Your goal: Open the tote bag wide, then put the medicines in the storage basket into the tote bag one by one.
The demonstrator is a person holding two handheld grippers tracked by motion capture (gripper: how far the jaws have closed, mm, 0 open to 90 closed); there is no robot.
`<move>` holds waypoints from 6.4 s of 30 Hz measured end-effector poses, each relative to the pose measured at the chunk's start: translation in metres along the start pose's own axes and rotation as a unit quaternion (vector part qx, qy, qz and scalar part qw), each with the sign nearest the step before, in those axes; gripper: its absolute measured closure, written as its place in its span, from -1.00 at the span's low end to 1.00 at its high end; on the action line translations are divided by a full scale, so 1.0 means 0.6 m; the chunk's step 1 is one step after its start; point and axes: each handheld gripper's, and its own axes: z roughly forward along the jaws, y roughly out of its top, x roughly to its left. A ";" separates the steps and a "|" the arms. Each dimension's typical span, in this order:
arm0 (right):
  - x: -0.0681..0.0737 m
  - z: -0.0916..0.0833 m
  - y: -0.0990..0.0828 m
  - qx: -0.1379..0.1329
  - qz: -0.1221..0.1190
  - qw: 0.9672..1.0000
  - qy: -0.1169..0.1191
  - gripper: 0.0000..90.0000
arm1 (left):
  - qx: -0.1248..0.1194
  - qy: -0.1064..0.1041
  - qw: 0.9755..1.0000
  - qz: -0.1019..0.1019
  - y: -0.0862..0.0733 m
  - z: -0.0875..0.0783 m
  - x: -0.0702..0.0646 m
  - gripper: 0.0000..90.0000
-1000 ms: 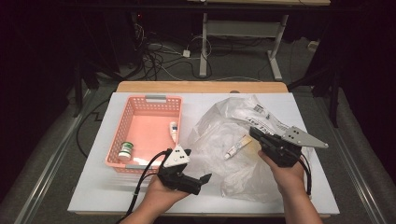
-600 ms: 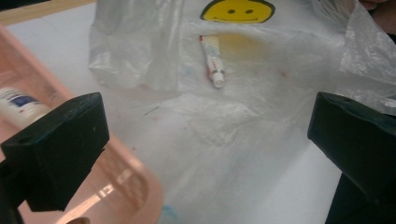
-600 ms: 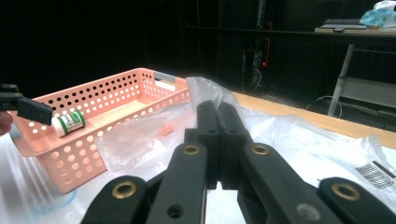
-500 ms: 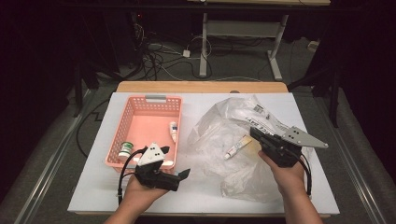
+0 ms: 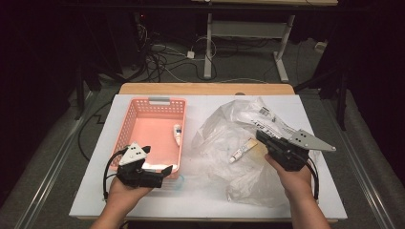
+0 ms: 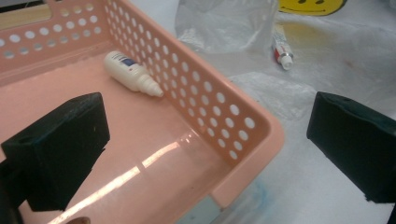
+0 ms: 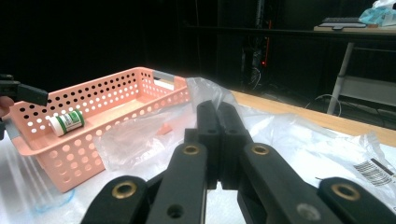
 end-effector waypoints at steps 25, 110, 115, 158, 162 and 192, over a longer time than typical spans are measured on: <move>0.000 -0.002 0.001 -0.001 0.000 1.000 -0.002 1.00 | -0.006 0.065 0.997 -0.051 -0.026 -0.060 0.097 -0.87; 0.001 -0.003 0.001 -0.002 -0.001 1.000 0.001 1.00 | 0.219 0.064 0.972 -0.050 0.055 0.040 0.115 0.96; 0.001 -0.002 0.001 0.000 -0.001 1.000 0.002 1.00 | 0.182 0.050 0.978 -0.084 0.063 0.029 0.130 0.74; 0.002 0.000 0.000 0.000 -0.003 1.000 0.003 1.00 | 0.401 0.044 0.907 -0.120 0.080 0.176 0.117 0.11; 0.003 -0.001 0.001 0.000 -0.002 1.000 0.002 1.00 | 0.399 0.046 0.910 -0.105 0.081 0.175 0.112 0.12; 0.003 -0.002 0.001 -0.001 -0.004 1.000 0.001 1.00 | 0.257 0.052 0.962 -0.071 0.060 0.078 0.088 0.13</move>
